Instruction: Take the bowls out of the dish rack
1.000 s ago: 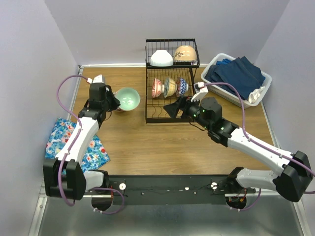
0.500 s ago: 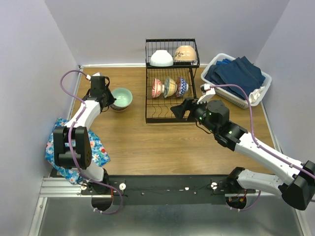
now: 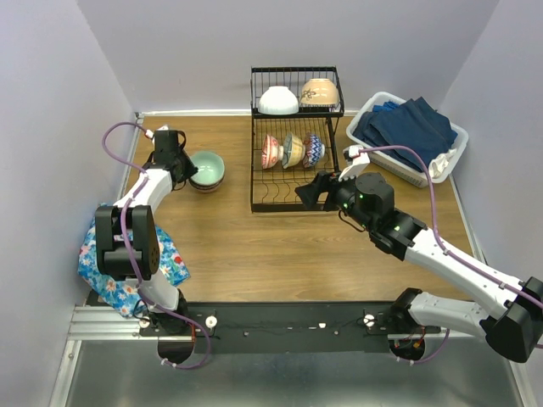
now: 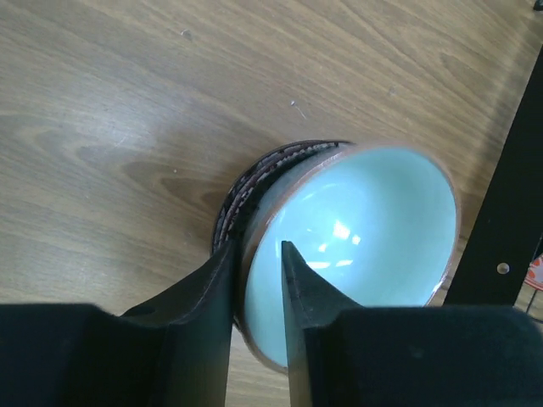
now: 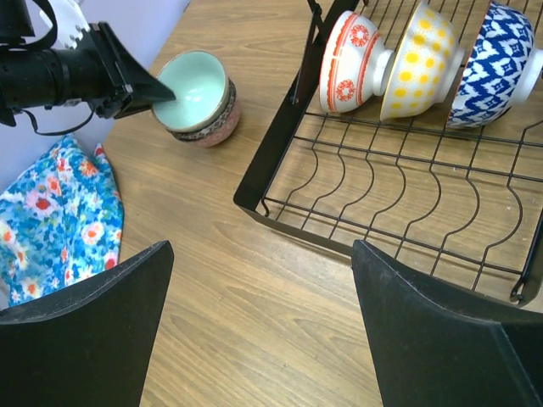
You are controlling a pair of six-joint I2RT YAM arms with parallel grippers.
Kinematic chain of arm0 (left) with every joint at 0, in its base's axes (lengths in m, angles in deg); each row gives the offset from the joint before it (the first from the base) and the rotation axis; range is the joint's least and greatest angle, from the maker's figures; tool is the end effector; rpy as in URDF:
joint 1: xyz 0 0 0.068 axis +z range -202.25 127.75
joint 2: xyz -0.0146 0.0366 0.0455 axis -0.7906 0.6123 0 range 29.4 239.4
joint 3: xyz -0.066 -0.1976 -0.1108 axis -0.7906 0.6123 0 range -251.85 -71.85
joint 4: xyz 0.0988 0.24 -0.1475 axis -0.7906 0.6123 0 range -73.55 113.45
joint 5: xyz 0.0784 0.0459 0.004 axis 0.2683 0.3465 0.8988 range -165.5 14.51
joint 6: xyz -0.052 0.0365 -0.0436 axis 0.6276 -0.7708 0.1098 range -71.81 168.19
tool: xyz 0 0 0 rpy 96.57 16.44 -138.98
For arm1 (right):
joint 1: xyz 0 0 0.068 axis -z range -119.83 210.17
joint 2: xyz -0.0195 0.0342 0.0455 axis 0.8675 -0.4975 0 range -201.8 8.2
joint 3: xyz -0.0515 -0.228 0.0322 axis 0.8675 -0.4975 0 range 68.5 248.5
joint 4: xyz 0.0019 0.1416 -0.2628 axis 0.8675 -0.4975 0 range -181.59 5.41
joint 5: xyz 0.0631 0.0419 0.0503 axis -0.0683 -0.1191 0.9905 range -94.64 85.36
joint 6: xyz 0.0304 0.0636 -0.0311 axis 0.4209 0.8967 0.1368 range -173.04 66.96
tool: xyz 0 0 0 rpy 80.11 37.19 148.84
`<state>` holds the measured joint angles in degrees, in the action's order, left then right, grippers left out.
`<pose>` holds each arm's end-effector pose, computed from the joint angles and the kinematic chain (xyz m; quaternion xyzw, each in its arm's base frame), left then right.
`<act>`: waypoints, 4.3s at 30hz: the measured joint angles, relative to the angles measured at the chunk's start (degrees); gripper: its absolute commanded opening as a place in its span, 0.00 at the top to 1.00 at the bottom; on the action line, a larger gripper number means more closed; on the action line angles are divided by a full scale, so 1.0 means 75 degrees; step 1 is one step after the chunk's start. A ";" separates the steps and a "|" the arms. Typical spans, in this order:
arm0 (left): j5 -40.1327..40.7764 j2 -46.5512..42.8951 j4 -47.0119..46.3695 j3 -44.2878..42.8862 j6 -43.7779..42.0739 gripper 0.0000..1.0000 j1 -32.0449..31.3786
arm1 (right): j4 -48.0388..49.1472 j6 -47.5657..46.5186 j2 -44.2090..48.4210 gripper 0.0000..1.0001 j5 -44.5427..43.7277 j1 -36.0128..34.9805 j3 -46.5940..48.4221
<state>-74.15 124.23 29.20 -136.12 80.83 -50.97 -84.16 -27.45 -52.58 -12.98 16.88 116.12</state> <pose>0.4157 0.0109 0.1499 -0.2722 0.8768 -0.0967 0.3845 0.2508 0.2233 0.2737 -0.0750 0.7768 0.3053 0.5457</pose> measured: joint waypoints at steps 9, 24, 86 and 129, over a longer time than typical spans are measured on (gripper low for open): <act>-0.0184 -0.0093 -0.0256 -0.0003 0.0015 0.30 -0.0026 | -0.0108 -0.0093 -0.0082 0.07 -0.0032 0.0000 0.0000; -0.0181 -0.1996 0.0105 0.0863 -0.0344 0.09 -0.0026 | -0.0804 -0.0495 -0.1169 0.00 -0.1361 0.0090 0.0676; -0.0618 -0.5560 0.0268 0.4042 -0.1341 0.01 -0.0915 | 0.4030 -0.0082 -0.7213 0.00 0.1851 0.3369 0.2888; -0.0799 -0.5517 0.0216 0.4042 -0.1323 0.01 -0.0915 | 0.4672 -0.0434 -0.7184 0.55 0.2194 0.3319 0.2261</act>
<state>-80.14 82.86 30.82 -105.80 70.91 -57.83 -49.13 -30.71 -106.45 3.48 41.77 133.08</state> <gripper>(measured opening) 0.988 0.760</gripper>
